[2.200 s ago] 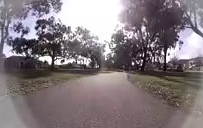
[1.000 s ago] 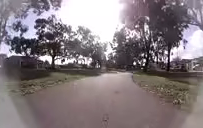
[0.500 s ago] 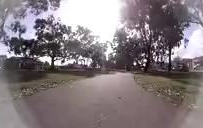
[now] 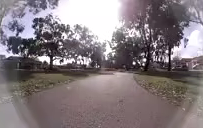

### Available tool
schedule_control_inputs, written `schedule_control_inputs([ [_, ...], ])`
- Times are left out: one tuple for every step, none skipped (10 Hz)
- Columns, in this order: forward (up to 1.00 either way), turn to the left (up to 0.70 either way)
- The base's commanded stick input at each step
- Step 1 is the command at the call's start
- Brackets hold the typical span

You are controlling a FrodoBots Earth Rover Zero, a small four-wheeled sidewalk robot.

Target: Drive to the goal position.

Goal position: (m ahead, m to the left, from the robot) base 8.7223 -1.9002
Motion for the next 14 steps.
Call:
schedule_control_inputs([
  [0.00, 0.00],
  [0.00, 0.00],
  [0.00, 0.00],
  [0.70, 0.00],
  [0.70, 0.00],
  [0.70, 0.00],
  [0.70, 0.00],
  [0.70, 0.00],
  [0.70, 0.00],
  [0.70, 0.00],
  [0.70, 0.00],
  [0.70, 0.00],
  [0.70, 0.00],
  [0.70, 0.00],
])
